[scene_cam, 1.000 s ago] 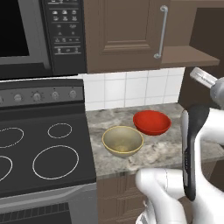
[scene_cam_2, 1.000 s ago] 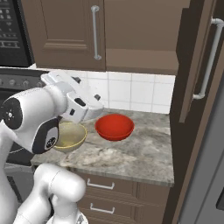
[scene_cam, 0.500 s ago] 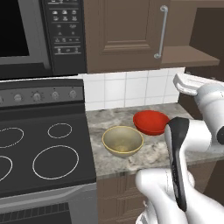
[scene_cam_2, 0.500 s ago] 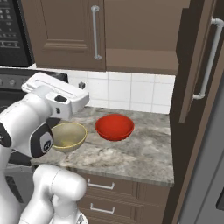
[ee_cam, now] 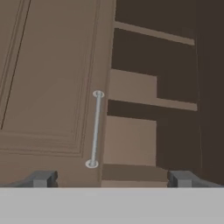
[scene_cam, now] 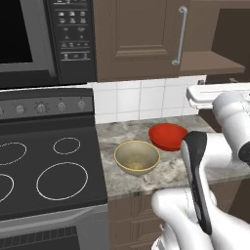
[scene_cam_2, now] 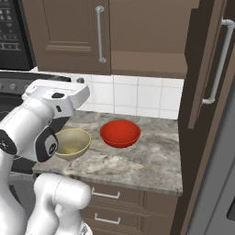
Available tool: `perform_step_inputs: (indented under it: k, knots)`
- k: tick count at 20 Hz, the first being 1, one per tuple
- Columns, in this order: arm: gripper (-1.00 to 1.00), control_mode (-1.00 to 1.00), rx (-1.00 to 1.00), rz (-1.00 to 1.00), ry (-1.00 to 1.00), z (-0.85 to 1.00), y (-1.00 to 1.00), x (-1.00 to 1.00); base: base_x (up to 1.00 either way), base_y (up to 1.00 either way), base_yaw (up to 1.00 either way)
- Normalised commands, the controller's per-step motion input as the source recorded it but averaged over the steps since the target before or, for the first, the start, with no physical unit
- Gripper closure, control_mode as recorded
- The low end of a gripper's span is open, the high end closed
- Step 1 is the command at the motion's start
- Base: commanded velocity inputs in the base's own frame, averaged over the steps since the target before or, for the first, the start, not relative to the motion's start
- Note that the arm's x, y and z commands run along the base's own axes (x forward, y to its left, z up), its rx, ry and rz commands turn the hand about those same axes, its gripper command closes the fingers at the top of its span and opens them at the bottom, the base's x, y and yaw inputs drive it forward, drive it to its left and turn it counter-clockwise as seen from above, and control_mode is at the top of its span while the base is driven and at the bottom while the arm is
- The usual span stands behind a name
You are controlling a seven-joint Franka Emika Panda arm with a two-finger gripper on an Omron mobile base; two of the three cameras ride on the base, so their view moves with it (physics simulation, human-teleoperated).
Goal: Open the cabinet. Pick the bowls from the counter and place them in the cabinet. Then close the cabinet.
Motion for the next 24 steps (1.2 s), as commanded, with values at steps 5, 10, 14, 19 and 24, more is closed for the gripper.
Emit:
perform_step_inputs:
  k: [5, 10, 14, 19, 24]
  knots:
    - [-1.0, -1.0, 0.0, 0.14, 0.0, 0.0, 0.14, 0.31, 0.0, 0.0, 0.0]
    - [-1.0, -1.0, 0.0, 0.03, 0.0, 0.0, 0.04, 0.35, 0.0, 0.0, 0.0]
    - [-1.0, -1.0, -0.06, 0.0, -0.05, -0.02, 0.24, 0.44, 0.0, 0.0, 0.0]
    - [-1.0, -1.0, 0.0, 0.0, -0.03, -0.05, 0.02, 0.24, 0.0, 0.0, 0.0]
    - [-1.0, -1.0, 0.0, 0.0, -0.01, -0.05, 0.01, 0.28, 0.0, 0.0, 0.0]
